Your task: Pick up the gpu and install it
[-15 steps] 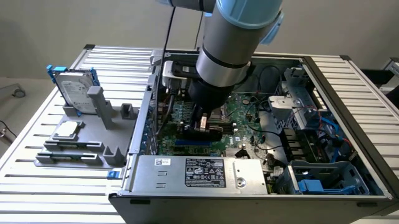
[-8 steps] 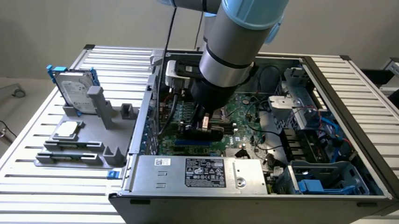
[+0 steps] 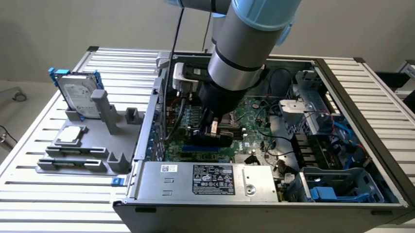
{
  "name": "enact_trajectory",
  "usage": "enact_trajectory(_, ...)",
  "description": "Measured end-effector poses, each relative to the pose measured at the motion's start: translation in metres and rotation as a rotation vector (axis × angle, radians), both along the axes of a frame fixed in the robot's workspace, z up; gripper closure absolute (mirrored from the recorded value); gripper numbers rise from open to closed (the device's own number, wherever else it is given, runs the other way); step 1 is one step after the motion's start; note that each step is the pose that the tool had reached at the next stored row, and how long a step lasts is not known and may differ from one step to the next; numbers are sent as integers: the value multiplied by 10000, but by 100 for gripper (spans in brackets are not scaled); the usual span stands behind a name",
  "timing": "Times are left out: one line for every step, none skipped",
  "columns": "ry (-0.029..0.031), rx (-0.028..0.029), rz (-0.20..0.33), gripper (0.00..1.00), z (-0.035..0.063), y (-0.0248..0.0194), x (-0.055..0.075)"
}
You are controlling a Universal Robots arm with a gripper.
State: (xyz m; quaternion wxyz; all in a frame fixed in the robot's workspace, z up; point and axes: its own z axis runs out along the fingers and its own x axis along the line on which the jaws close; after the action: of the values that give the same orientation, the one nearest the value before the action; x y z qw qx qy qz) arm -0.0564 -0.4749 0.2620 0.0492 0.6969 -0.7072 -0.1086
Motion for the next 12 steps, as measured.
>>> enact_trajectory(7,-1,0,74,0,0,0)
enact_trajectory(15,-1,1,74,1,0,0)
enact_trajectory(25,-2,1,74,1,0,1)
enact_trajectory(40,-2,1,74,1,0,0)
enact_trajectory(52,-1,1,74,0,0,0)
enact_trajectory(62,0,0,74,0,0,0)
enact_trajectory(73,-1,0,74,0,0,1)
enact_trajectory(86,-1,0,74,0,0,2)
enact_trajectory(102,-1,1,74,0,0,2)
enact_trajectory(117,-2,0,74,0,0,2)
enact_trajectory(129,-3,1,74,0,0,2)
enact_trajectory(139,-5,1,74,0,0,3)
